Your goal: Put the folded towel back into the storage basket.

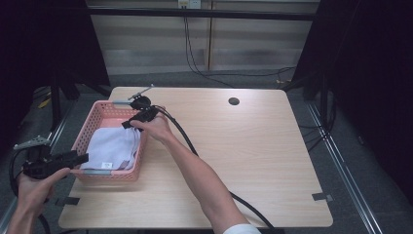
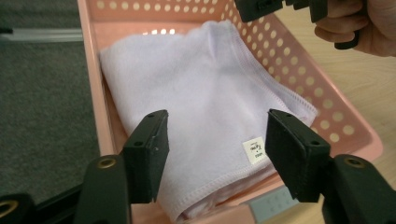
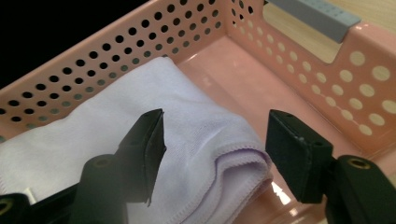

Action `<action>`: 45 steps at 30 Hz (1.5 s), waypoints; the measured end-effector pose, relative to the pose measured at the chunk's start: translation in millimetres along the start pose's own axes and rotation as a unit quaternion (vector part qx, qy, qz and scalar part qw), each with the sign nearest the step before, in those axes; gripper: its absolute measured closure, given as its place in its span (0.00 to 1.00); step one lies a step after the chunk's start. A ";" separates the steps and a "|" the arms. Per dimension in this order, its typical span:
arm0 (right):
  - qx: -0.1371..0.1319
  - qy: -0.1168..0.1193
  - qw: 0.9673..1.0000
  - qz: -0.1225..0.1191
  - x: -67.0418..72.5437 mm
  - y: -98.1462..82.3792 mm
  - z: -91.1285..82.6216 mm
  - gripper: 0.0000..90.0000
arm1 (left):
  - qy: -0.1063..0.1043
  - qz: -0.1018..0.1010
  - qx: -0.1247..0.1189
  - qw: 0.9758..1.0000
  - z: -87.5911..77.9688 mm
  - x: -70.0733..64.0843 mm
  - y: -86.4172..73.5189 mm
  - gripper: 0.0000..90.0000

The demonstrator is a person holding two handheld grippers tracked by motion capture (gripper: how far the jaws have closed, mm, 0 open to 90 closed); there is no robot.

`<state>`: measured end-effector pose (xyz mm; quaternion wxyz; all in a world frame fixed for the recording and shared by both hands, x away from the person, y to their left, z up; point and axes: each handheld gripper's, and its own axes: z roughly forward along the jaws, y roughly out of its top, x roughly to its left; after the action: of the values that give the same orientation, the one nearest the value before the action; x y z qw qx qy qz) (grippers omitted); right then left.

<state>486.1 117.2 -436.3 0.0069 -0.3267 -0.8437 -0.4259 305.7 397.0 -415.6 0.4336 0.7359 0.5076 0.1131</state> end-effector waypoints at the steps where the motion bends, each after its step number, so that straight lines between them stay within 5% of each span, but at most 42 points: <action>1: -0.002 0.000 1.000 -0.003 -0.7 0.3 -4.1 0.41 | 0.000 0.002 0.001 1.000 0.9 -2.7 1.3 0.42; 8: -0.026 0.013 0.999 -0.030 -1.1 -9.2 -45.9 0.40 | -0.002 0.014 0.006 1.000 20.1 -31.0 8.7 0.41; 10: -0.033 0.007 0.999 -0.030 -3.8 -18.1 -60.3 0.41 | 0.005 0.034 0.006 0.999 26.4 -42.3 9.9 0.41; 13: -0.050 0.007 0.998 -0.025 -8.2 -34.9 -83.2 0.41 | -0.009 0.038 0.009 0.999 34.5 -55.0 12.3 0.44; 20: -0.066 -0.016 0.997 -0.030 -21.7 -71.3 -140.3 0.43 | 0.010 0.047 -0.007 0.999 47.0 -94.7 16.5 0.39; 33: -0.087 -0.044 0.995 -0.007 -31.5 -158.8 -232.6 0.44 | -0.018 0.080 -0.002 0.997 84.0 -166.1 -12.7 0.40; 38: -0.077 -0.089 0.993 -0.002 -25.0 -208.7 -258.9 0.40 | -0.042 0.112 0.027 0.992 105.8 -196.3 -22.3 0.38; 39: -0.073 -0.076 0.994 0.008 -24.9 -223.6 -264.0 0.39 | -0.046 0.119 0.032 0.991 109.3 -200.8 -24.5 0.37; 41: -0.064 -0.086 0.994 0.017 -24.1 -249.6 -271.0 0.39 | -0.054 0.130 0.046 0.989 117.2 -207.0 -29.2 0.36; 43: -0.061 -0.083 0.994 0.028 -24.7 -264.0 -275.3 0.38 | -0.050 0.122 0.062 0.989 128.3 -211.6 -35.3 0.36; 45: -0.057 -0.091 0.994 0.034 -24.3 -277.1 -282.6 0.37 | -0.062 0.137 0.078 0.986 133.8 -216.6 -38.9 0.36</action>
<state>275.4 -217.8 -461.2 -0.0740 -0.3924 -0.8035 -0.4415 262.2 148.1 -465.7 0.3859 0.8354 0.3818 0.0858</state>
